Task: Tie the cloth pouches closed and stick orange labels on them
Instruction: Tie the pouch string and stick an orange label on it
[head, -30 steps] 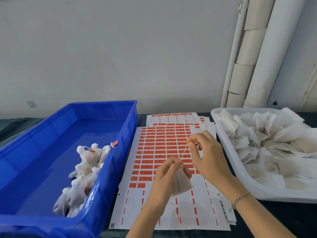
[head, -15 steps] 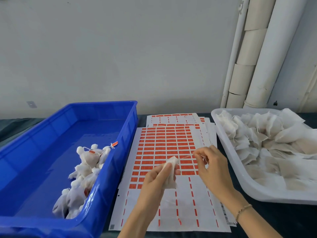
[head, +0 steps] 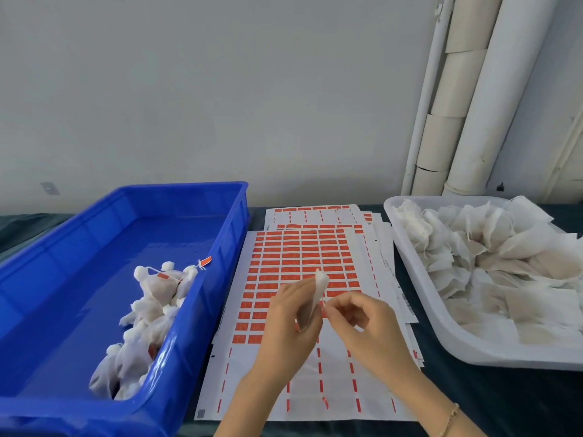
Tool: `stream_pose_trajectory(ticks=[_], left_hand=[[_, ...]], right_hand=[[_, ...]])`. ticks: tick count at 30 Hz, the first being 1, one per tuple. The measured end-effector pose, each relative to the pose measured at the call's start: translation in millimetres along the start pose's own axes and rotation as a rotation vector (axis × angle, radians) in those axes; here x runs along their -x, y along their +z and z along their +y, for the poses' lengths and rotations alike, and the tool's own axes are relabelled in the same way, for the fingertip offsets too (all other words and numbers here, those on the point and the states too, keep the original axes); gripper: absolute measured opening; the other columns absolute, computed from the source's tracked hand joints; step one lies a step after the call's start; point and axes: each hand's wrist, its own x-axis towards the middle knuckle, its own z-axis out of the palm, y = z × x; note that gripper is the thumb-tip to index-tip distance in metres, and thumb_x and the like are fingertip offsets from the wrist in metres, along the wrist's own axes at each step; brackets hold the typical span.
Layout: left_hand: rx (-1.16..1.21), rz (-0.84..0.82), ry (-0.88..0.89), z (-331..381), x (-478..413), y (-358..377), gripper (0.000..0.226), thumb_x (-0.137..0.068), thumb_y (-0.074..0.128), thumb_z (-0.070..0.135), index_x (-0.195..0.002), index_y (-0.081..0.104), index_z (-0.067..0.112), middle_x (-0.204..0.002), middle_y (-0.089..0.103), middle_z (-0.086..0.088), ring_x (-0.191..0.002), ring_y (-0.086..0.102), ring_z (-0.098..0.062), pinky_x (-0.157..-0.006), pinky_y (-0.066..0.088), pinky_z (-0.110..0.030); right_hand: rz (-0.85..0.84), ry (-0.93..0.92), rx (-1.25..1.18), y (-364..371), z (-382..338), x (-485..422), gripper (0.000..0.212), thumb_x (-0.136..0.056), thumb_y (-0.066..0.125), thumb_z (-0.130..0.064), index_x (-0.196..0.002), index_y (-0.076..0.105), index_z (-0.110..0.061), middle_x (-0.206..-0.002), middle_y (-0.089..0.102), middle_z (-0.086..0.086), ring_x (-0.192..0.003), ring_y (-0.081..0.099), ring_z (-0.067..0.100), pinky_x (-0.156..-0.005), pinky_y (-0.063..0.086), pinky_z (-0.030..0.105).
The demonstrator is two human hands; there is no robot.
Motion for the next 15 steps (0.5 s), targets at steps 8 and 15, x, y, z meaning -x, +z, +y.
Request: stream_pose_trajectory(ticks=[8,15], left_hand=[[0.399,0.027,-0.178,6,-1,0,0.019,-0.091,0.052,0.032,-0.094,0.071,0.033,-0.087,0.07,0.008,-0.089,0.064,-0.015,-0.072,0.056,-0.022],[0.692,-0.028,-0.548,10,-1,3,0.034,-0.074,0.056,0.05,-0.094,0.07,0.026,-0.088,0.07,0.007,-0.091,0.065,-0.018,-0.079,0.054,-0.024]], right_hand=[[-0.012,-0.059,0.01,-4,-4,-2,0.016,-0.085,0.07,-0.021,-0.082,0.065,-0.036,-0.083,0.067,-0.023,-0.083,0.063,0.006,-0.069,0.053,0.013],[-0.02,0.188,-0.269,0,-4,-16,0.022,-0.091,0.063,-0.016,-0.108,0.06,-0.03,-0.105,0.065,-0.021,-0.097,0.061,-0.01,-0.069,0.05,0.008]])
